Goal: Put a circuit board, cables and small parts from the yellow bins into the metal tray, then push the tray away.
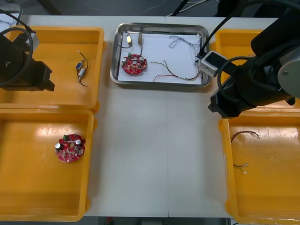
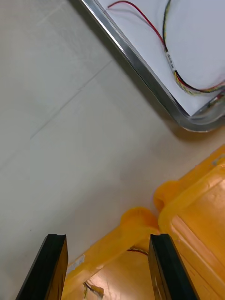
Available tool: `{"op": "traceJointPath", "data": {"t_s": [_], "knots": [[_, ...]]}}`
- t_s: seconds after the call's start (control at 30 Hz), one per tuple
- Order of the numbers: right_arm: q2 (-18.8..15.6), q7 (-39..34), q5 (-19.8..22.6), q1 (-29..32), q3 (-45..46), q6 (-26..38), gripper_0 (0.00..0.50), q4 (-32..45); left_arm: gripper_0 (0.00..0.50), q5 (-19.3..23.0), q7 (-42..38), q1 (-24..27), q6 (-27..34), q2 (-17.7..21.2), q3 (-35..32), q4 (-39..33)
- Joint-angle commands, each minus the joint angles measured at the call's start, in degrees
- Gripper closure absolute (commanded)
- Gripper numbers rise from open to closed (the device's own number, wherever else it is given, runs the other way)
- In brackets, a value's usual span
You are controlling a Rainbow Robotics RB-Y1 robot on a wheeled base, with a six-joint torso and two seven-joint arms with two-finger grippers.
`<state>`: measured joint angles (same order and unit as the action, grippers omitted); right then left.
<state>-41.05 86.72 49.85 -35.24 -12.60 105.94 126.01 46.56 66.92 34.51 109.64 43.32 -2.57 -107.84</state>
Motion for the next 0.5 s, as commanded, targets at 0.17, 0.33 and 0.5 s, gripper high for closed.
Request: {"op": "traceJointPath", "data": {"t_s": [0.17,0.33,0.5], "knots": [[-4.74,-8.76,1.74,5.88,11.81,4.06,0.000,4.51,0.000,-0.51,-3.20,-0.84,0.36,2.47,0.64,-1.76],[-5.71,-12.18,1.83,7.90,17.08,4.06,0.000,4.51,0.000,-0.51,-3.20,-0.84,0.36,2.47,0.64,-1.76],[-7.64,-16.40,1.04,10.63,20.51,4.06,0.000,4.51,0.000,-0.51,-3.20,-0.84,0.36,2.47,0.64,-1.76]]}}
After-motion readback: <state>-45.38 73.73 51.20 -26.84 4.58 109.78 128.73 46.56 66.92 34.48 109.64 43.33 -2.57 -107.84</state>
